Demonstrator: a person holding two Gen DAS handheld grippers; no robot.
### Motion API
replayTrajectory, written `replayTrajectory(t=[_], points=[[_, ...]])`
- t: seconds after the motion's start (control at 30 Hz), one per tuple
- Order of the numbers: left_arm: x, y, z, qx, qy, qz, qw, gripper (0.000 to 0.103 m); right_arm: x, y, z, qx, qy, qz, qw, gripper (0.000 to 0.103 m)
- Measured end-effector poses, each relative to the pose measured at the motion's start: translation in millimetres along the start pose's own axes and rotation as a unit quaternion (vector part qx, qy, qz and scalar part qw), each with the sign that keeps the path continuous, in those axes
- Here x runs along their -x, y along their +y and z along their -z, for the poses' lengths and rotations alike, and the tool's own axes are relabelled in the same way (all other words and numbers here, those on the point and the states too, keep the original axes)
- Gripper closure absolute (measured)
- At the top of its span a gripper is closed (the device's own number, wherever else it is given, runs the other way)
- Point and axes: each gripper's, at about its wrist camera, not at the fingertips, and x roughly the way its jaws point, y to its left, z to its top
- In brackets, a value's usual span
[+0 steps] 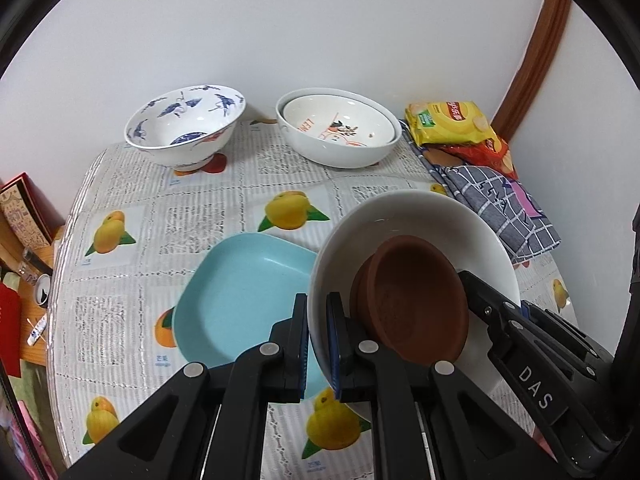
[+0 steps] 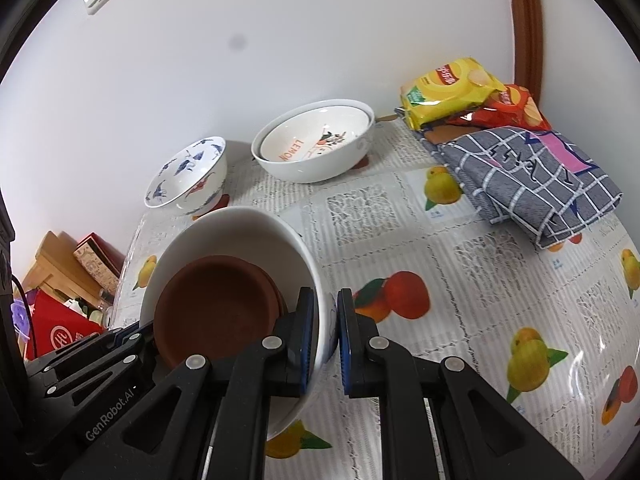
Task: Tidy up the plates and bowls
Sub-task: 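Lower the white bowl onto the blue plate stack with both grippers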
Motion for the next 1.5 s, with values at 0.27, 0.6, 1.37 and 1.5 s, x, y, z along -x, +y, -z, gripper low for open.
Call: replayTrajectory(t=[0.27,0.6,1.37,1.5], points=[[1,14,-2,0.008,-0.003,-0.007,0.9999,0.094,-6,14,-3,0.008,0.001,-0.009,1.0,0.091],[0,30,-5,0.019,-0.004,-0.011,0.9998,0.094,-15,28,-5,0.017,0.003,-0.013,1.0,0.091],[-24,65,-4,0.041,0.011,-0.015,0.999,0.094,-50,52,-2,0.034,0.024,-0.017,0.999,0.091],[-31,70,-2,0.043,0.016,-0.016,0.9988,0.094,-59,52,-1,0.036,0.031,-0.017,0.999,0.091]])
